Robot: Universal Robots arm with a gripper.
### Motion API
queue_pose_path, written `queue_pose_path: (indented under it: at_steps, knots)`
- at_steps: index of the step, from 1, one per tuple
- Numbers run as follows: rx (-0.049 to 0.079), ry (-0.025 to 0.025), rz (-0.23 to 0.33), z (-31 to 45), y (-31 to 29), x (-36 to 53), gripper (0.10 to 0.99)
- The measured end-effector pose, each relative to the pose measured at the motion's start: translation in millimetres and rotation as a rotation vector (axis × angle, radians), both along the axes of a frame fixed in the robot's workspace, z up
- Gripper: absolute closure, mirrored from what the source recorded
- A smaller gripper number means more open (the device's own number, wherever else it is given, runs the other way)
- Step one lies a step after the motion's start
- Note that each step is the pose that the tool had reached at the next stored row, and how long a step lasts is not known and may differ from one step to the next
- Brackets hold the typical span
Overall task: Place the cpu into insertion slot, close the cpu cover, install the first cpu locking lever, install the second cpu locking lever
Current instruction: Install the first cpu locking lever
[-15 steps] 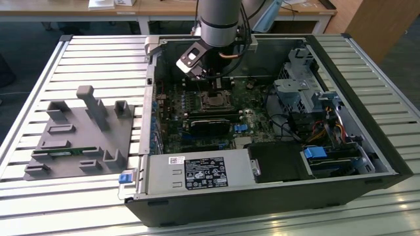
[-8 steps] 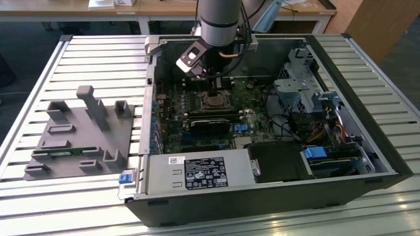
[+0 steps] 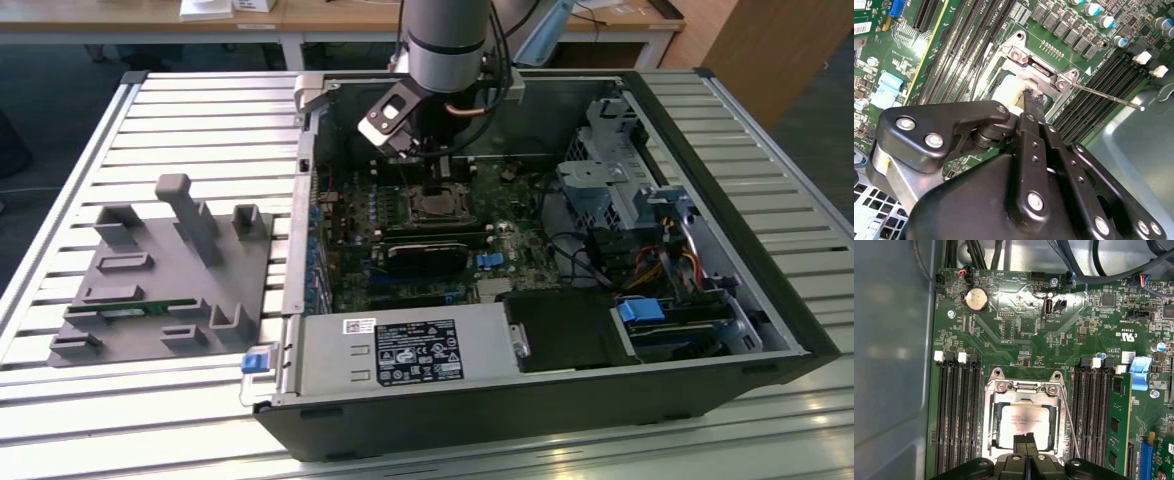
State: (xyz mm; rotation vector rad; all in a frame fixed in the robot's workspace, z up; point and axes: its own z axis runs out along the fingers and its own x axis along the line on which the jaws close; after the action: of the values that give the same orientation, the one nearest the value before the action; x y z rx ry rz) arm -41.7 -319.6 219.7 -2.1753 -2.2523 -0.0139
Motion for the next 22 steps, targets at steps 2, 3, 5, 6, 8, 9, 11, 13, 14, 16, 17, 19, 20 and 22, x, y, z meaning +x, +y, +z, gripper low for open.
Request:
queue_pose_path:
  at_steps: [2, 3, 5, 6, 8, 9, 11, 13, 14, 16, 17, 19, 20, 22]
  knots:
    - [0.000, 0.0001, 0.000, 0.4, 0.0, 0.0, 0.980]
    - [0.000, 0.0001, 0.000, 1.9, 0.0, 0.0, 0.980]
    - [0.000, 0.0001, 0.000, 3.3, 0.0, 0.0, 0.980]
    - [0.000, 0.0001, 0.000, 3.5, 0.0, 0.0, 0.980]
    - [0.000, 0.0001, 0.000, 3.9, 0.0, 0.0, 0.980]
    - [0.000, 0.0002, 0.000, 4.1, 0.0, 0.0, 0.980]
    - [0.000, 0.0000, 0.000, 4.4, 0.0, 0.0, 0.980]
    - [0.000, 0.0001, 0.000, 4.8, 0.0, 0.0, 0.980]
    - [0.000, 0.0000, 0.000, 4.9, 0.0, 0.0, 0.980]
    - [0.000, 0.0001, 0.000, 5.2, 0.0, 0.0, 0.980]
    - [0.000, 0.0001, 0.000, 5.4, 0.0, 0.0, 0.980]
    - [0.000, 0.0002, 0.000, 5.8, 0.0, 0.0, 0.980]
    - [0.000, 0.0002, 0.000, 6.2, -0.1, 0.0, 0.980]
    - [0.000, 0.0001, 0.000, 6.9, 0.0, 0.0, 0.980]
